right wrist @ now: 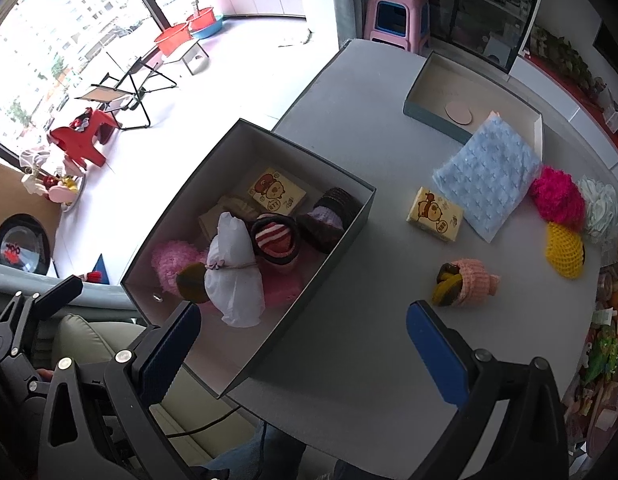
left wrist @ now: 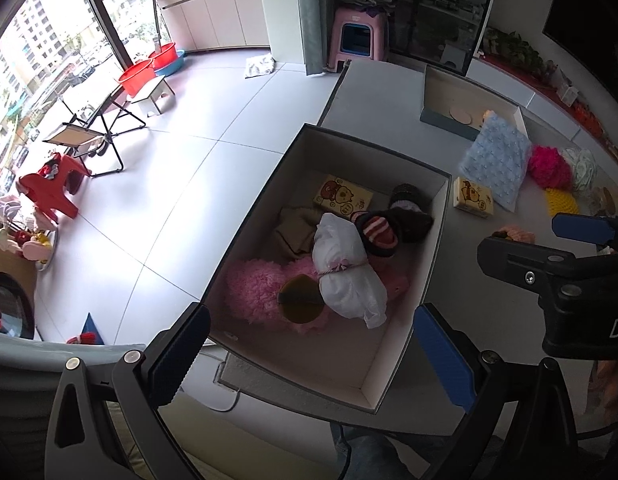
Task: Organize soft objects
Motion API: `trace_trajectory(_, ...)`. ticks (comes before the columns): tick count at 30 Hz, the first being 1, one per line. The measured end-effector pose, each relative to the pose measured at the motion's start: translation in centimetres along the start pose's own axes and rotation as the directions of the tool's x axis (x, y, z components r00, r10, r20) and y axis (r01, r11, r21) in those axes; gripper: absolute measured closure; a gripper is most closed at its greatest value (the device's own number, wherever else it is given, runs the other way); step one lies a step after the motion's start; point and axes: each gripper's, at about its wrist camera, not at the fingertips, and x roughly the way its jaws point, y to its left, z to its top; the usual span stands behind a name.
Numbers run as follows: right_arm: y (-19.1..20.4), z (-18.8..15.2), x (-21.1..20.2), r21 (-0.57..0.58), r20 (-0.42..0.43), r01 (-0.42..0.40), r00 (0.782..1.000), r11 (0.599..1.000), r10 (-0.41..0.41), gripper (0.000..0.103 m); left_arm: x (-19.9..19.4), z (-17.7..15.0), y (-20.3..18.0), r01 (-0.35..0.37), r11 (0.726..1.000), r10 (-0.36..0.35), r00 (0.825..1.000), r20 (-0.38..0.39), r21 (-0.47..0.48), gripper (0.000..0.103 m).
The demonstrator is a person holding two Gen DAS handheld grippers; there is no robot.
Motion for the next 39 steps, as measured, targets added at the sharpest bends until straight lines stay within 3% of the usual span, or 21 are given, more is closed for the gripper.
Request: trace_trajectory(39,0.36,-0.52,-0.1,-0.011,0.01,-0.06,0.998,0.998,0.06,0.0,-0.54,-0.64,-0.77,-0.087,0.996,0.088,0.996,-0.03,0.03,0.001)
